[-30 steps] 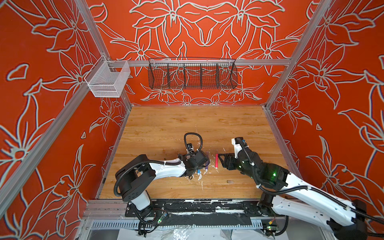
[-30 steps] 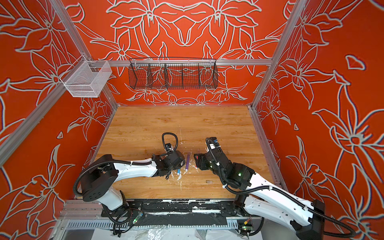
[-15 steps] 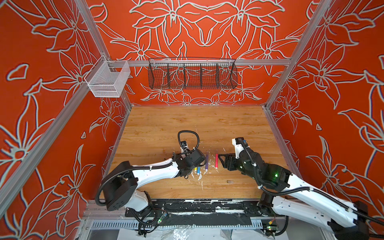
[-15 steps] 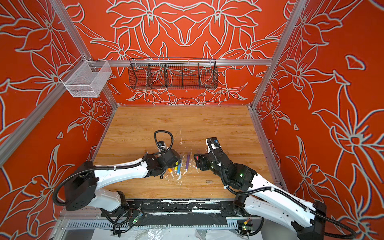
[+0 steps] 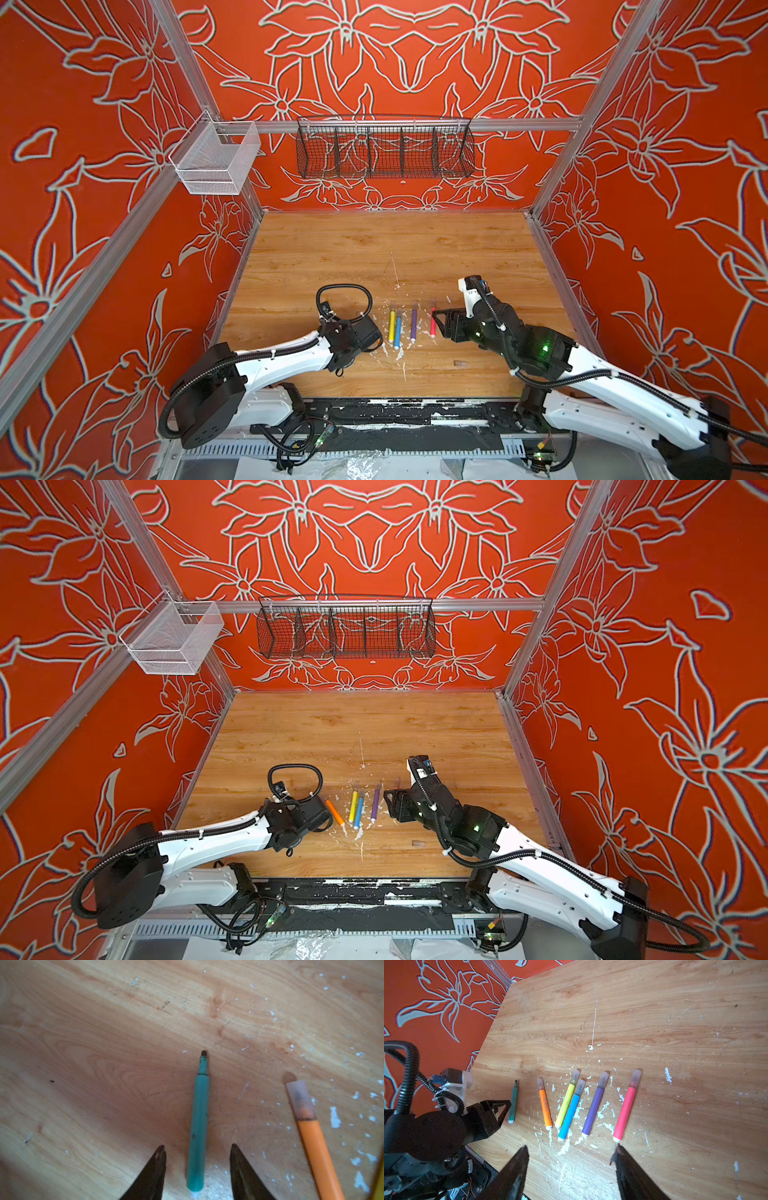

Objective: Insert the pens into the pen caps
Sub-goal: 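Close the left gripper on the green marker lying on the table, then lift the green marker upright with the left gripper while the right approaches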

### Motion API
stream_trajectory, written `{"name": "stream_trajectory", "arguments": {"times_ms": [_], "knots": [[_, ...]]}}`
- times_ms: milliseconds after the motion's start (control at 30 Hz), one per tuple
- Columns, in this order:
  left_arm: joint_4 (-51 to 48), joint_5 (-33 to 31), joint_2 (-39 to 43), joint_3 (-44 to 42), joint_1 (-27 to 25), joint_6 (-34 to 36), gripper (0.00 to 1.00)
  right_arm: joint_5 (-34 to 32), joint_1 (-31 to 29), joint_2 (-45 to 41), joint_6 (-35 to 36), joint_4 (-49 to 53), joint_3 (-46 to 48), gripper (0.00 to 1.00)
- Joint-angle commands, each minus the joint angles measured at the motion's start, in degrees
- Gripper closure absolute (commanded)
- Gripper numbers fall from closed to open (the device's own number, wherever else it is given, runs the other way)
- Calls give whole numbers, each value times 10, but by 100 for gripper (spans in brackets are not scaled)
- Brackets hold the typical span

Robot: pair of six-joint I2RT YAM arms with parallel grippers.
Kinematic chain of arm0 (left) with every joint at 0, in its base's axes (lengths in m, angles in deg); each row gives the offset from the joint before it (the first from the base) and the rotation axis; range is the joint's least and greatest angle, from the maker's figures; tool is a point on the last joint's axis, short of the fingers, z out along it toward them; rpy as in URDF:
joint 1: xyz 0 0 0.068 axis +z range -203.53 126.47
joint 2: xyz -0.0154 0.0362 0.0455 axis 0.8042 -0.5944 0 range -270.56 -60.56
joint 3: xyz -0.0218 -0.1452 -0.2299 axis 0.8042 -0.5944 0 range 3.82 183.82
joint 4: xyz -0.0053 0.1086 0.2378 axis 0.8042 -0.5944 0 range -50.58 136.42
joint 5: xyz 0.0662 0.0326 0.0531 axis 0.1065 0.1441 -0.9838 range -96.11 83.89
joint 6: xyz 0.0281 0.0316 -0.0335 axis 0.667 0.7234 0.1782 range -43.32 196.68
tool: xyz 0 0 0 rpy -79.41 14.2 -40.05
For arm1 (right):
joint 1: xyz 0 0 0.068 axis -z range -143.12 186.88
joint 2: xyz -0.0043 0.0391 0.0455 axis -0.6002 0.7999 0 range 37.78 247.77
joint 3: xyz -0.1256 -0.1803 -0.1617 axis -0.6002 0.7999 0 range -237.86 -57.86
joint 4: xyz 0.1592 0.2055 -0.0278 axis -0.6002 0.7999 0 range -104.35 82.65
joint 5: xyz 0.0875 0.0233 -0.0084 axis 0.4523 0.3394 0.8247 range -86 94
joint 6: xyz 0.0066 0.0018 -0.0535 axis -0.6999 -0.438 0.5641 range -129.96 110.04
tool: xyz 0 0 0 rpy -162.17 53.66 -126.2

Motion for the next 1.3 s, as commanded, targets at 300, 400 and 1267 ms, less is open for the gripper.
{"name": "stream_trajectory", "arguments": {"times_ms": [300,400,1267], "knots": [[144,89,-73,-53,56,38,64,5,4,-8,1,2,7,32],[144,97,-81,-55,56,34,76,5,4,-10,1,2,9,33],[228,103,194,33,-127,396,100,242,18,221,-138,-430,8,23]]}}
